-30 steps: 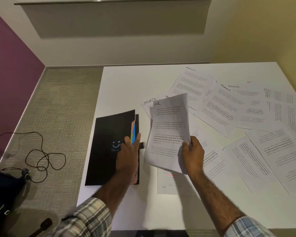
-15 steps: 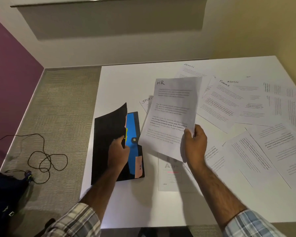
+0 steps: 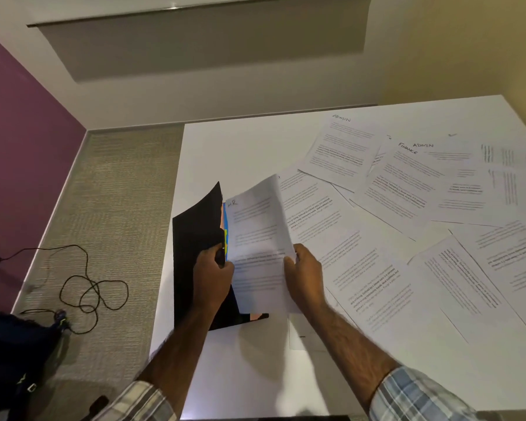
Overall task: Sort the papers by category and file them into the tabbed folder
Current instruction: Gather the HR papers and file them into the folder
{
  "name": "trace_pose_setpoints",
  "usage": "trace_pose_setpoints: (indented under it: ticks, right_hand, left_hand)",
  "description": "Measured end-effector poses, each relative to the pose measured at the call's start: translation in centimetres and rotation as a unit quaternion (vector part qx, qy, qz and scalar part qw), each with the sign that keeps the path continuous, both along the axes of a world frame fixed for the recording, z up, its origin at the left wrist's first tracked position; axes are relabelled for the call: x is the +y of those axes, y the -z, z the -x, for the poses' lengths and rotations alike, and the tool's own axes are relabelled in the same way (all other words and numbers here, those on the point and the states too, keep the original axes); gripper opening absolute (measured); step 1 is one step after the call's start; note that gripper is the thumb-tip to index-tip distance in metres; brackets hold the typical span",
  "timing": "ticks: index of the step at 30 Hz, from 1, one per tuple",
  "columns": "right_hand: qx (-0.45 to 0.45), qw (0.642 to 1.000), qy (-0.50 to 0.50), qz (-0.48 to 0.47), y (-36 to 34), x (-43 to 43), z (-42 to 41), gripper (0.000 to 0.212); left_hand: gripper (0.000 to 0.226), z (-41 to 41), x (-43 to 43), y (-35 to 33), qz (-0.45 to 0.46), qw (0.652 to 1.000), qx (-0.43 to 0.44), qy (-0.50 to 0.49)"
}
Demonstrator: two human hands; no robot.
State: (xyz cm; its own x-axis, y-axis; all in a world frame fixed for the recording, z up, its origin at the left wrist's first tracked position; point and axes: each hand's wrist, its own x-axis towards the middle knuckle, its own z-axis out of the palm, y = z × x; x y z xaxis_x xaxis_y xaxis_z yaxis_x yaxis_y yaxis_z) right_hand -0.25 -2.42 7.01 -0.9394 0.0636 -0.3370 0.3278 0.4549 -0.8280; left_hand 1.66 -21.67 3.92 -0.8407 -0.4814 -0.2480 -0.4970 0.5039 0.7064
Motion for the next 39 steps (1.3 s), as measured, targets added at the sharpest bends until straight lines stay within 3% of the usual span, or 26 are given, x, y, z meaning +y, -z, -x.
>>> trace_pose_setpoints:
  ticks: [7,14,19,28,32,39]
  right_hand:
    - [-0.042,0.996,-0.056,-0.056,0.6,-2.0,1.0,0.019]
    - [-0.019,0.990,-0.067,-0.120,-0.1,-0.6,2.2,0.010]
    - [-0.073,0.988,-0.108,-0.088,0.4,-1.3,3.8,0.011]
    - [-0.078,0.981,-0.162,-0.076,1.3,-5.1,4.5,0.010]
    - [-0.102,0.980,-0.167,-0.042,2.5,-7.2,3.6,0.022]
    - [-0.120,0.975,-0.184,-0.026,4.2,-9.1,2.9,0.010]
  left_hand:
    - [0.044,0.3,-0.1,-0.7,-0.010,1.000,0.009,-0.009]
    - [0.040,0.5,-0.4,-0.6,-0.023,0.999,0.034,-0.024]
    - [0.043,0.1,-0.2,-1.1,-0.023,0.999,0.028,-0.018]
    - [0.045,0.1,-0.1,-1.2,-0.014,1.000,0.017,0.003]
    - [0.046,0.6,0.3,-1.3,-0.015,0.999,0.033,0.013]
    - [0.043,0.9,1.2,-1.1,0.014,0.999,0.039,0.021]
